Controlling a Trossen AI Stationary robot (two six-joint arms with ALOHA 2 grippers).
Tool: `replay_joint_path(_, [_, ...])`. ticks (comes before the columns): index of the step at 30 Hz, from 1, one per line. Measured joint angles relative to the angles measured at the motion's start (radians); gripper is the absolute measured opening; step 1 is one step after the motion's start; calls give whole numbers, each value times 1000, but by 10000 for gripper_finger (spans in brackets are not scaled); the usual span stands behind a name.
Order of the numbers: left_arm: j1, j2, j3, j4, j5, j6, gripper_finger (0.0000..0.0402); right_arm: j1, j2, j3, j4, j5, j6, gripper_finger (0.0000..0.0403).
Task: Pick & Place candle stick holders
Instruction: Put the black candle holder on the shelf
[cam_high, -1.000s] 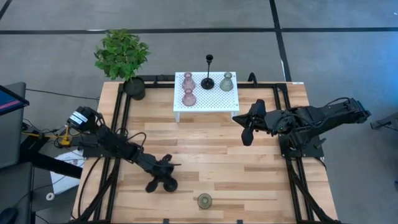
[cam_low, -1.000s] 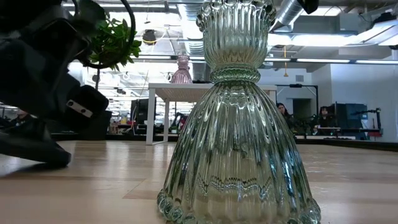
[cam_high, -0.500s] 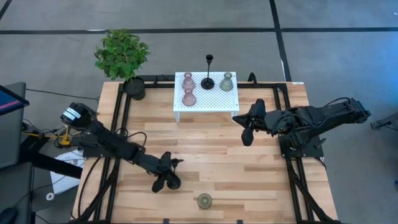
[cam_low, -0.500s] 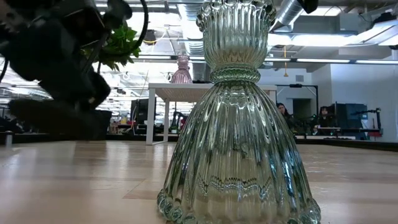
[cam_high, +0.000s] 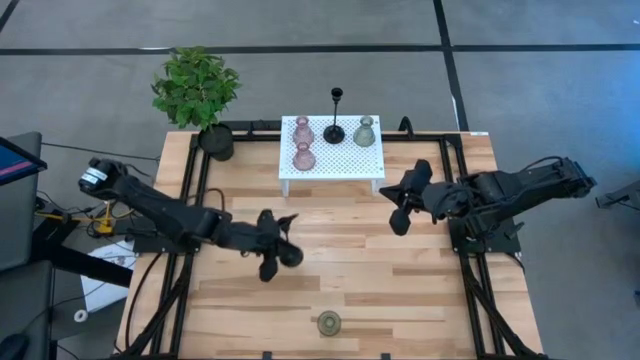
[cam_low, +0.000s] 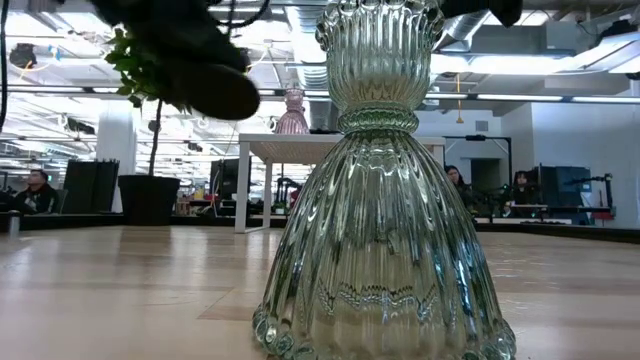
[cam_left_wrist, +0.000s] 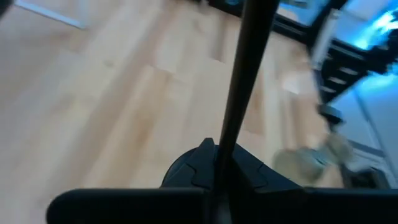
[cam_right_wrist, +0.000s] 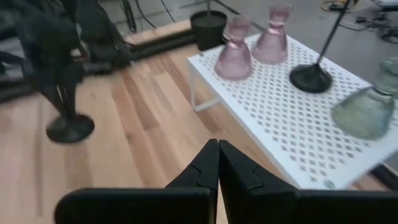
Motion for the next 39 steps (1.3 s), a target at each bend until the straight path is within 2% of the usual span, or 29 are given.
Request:
replay_joint_path(6, [102,74,145,-61,-58,33,14,23,-27,0,-144,25,1,0])
replay_joint_path(9, [150,127,216,-61,-125,34,14,35,-63,0,-184,27,3,0])
replay_joint_path(13, [214,216,316,-58,-145,57,14,57,-132,0,-231,34,4,0])
replay_joint_path(20, [295,361,483,-58,-175,129,14,139,-249,0,-377,125,104,0])
replay_joint_path(24, [324,403,560,-57,-239,163,14,207,-306,-21,-420,172,149,0])
replay_joint_path(27, [341,422,610,-57,-282,214,14,248,-341,-62,-417,209,174,0])
replay_joint_path(32, [387,446,672,-90,-286,235,14,286,-367,-135,-419,213,230,0])
replay_joint_path(39, [471,446,675,-104,-302,209,14,311,-367,-164,-415,214,247,0])
